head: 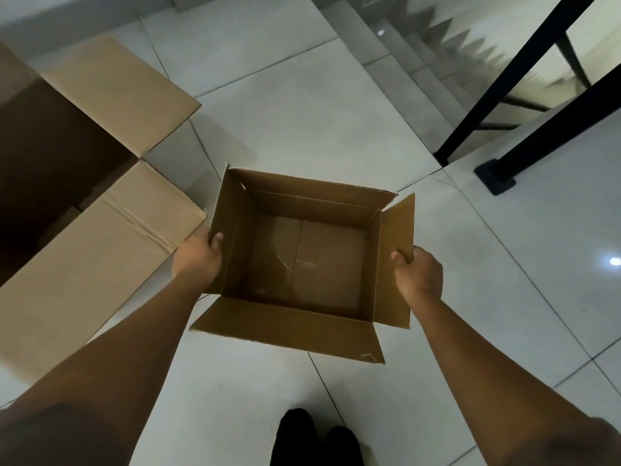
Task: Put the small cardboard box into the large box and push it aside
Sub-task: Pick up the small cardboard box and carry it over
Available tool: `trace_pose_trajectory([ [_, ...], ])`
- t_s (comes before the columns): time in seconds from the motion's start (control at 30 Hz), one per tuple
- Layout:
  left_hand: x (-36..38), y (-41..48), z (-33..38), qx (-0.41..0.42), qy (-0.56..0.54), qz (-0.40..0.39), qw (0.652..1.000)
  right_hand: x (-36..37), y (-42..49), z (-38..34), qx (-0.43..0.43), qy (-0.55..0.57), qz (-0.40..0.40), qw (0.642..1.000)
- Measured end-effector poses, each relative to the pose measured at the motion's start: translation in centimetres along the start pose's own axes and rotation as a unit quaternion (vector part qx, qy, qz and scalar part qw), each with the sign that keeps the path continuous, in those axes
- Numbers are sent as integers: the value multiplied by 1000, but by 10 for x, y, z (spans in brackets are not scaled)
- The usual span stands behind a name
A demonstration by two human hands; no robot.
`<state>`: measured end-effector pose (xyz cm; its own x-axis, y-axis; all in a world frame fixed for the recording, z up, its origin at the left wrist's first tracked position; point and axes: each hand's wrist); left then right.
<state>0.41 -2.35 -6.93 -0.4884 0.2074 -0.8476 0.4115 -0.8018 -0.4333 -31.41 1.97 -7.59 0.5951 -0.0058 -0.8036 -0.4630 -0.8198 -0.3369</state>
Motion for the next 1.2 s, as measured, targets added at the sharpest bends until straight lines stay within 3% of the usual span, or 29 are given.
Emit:
trace_pose_trajectory([
  [0.3, -36, -52, 20, 51, 13, 43, 998, -53, -28, -26, -20, -39, 24, 999],
  [0.63, -158, -131, 65, 60, -84, 56, 993, -192, -71, -96, -86, -26, 56, 994],
  [0.8, -223, -156, 70, 55, -102, 107, 988, -239, -85, -152, -129, -14, 69, 989],
  [1.0, -293, -151, 41, 15, -145, 166, 975, -244, -97, -237, -198, 7, 66, 978],
  [1.2, -350, -122, -23, -19, -179, 224, 958, -196, -112, -332, -262, 18, 37, 964],
])
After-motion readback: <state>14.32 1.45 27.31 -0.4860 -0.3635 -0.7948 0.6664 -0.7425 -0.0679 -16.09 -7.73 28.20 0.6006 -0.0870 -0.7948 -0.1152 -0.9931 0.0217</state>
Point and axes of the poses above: each hand's wrist, its own y-axis towards the middle knuckle, its own x-axis out of the palm, z = x × y, and after that the axes turned 7 degrees about -x, right-handed
